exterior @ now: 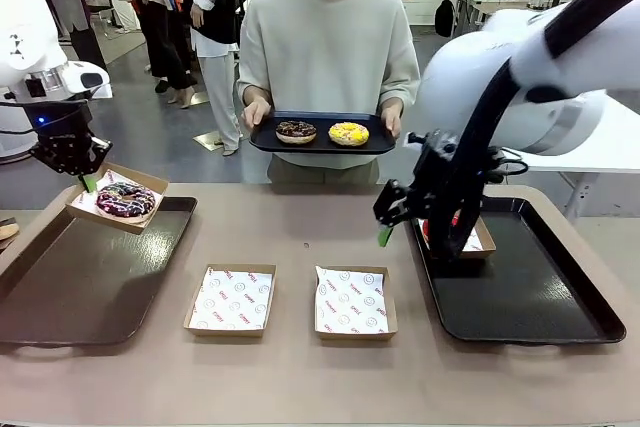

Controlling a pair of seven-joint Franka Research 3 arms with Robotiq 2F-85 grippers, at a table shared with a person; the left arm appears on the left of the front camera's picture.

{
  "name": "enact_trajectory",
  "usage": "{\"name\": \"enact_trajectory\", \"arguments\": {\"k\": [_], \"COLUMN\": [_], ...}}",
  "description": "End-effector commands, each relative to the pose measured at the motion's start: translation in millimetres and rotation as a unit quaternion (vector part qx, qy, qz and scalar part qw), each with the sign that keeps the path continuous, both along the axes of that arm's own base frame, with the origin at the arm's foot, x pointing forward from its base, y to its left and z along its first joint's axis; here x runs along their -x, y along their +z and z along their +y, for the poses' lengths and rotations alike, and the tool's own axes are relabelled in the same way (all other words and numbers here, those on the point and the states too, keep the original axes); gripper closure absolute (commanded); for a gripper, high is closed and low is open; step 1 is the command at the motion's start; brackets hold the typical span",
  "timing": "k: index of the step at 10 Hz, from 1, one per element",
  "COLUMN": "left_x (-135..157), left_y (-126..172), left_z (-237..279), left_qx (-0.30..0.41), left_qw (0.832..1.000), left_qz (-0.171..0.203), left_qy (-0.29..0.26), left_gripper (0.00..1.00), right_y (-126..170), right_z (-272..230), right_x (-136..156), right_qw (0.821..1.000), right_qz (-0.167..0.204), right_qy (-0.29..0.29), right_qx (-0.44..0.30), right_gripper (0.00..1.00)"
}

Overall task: Individually package the donuts and arrange them on the tray.
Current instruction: Place the picked Paper togo box on the Handle tray while simultaneously picking up another Paper togo box from the table with the other hand.

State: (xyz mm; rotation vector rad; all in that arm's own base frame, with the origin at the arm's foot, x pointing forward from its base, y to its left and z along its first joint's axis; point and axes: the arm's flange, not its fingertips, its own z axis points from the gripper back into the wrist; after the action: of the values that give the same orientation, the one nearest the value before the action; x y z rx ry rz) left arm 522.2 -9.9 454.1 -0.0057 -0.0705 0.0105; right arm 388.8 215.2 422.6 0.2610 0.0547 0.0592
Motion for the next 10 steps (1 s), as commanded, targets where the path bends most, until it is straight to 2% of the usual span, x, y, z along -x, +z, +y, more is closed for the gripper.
{"name": "enact_trajectory", "arguments": {"k": [1,5,10], "left_x": [-4,-13,-21], "left_y": [-10,-33,-47], "left_z": [12,21,18], "left_qx": [-0.013,0.007,0.024], "left_qw": [1.0,0.999,0.999], "left_qz": [0.003,0.013,0.011], "left_qy": [0.026,0.045,0.033], "left_gripper": [0.99,0.99,0.99], "right_y": [-11,-46,-84], "right_z": [32,59,46], "right_x": [-14,-9,14], "right_qw": [0.998,0.99,0.992], "right_qz": [-0.007,-0.028,-0.015], "right_qy": [-0.029,-0.091,-0.079], "right_qx": [0.055,0.104,0.099], "right_gripper": [0.0,0.0,0.0]}}
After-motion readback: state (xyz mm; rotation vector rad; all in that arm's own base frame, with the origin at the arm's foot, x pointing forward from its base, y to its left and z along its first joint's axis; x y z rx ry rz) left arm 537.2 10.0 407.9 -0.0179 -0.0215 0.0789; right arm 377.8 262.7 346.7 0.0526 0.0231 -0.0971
